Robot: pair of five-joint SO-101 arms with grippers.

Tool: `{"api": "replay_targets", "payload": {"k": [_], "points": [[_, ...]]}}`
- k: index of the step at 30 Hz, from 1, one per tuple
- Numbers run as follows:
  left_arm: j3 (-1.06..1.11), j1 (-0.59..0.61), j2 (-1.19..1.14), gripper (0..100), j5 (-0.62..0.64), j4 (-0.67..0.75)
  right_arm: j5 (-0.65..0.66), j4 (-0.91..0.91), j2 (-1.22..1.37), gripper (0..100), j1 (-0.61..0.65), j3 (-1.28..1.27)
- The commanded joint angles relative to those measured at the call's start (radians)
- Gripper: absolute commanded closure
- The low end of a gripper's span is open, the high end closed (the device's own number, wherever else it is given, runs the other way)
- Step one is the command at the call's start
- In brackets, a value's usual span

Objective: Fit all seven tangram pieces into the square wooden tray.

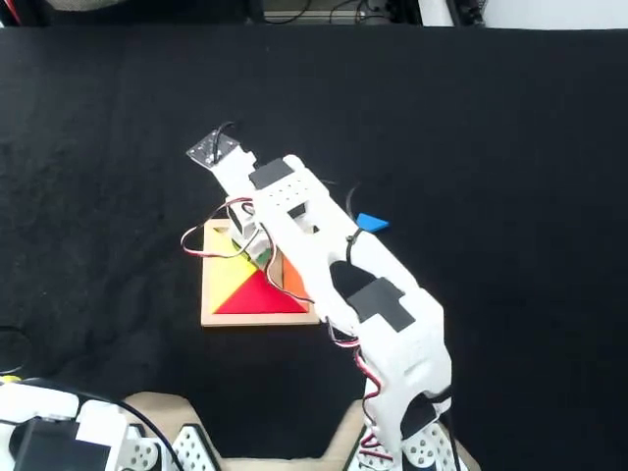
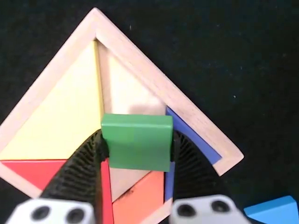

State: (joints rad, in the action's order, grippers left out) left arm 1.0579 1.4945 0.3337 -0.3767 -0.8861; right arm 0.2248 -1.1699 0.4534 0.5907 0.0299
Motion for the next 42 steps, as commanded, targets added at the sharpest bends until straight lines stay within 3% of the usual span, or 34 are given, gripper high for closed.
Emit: {"api": "replay_targets", "payload": {"k": [1, 8, 14, 19, 27, 34, 39, 42], "points": [[0.030, 0.002, -0.015, 81, -0.009, 0.008, -0.044, 0.009, 0.007, 98.7, -0.014, 0.038], [0.030, 0.002, -0.015, 81, -0.009, 0.008, -0.058, 0.000, 0.005, 96.6, -0.012, 0.038], [0.030, 0.002, -0.015, 81, -0.009, 0.008, -0.054, -0.031, 0.005, 78.2, -0.012, 0.041], [0.030, 0.001, -0.015, 81, -0.009, 0.008, -0.051, -0.035, 0.005, 82.2, -0.011, 0.042], [0.030, 0.002, -0.015, 81, -0.009, 0.008, -0.052, -0.055, 0.005, 82.1, 0.097, 0.048], [0.030, 0.002, -0.015, 81, -0.009, 0.008, -0.058, -0.072, 0.008, 81.8, 0.100, 0.070], [0.030, 0.002, -0.015, 81, -0.009, 0.008, -0.057, -0.094, 0.010, 68.4, 0.100, 0.074], [0.030, 0.002, -0.015, 81, -0.009, 0.008, -0.052, -0.094, 0.007, 66.8, 0.101, 0.073]]}}
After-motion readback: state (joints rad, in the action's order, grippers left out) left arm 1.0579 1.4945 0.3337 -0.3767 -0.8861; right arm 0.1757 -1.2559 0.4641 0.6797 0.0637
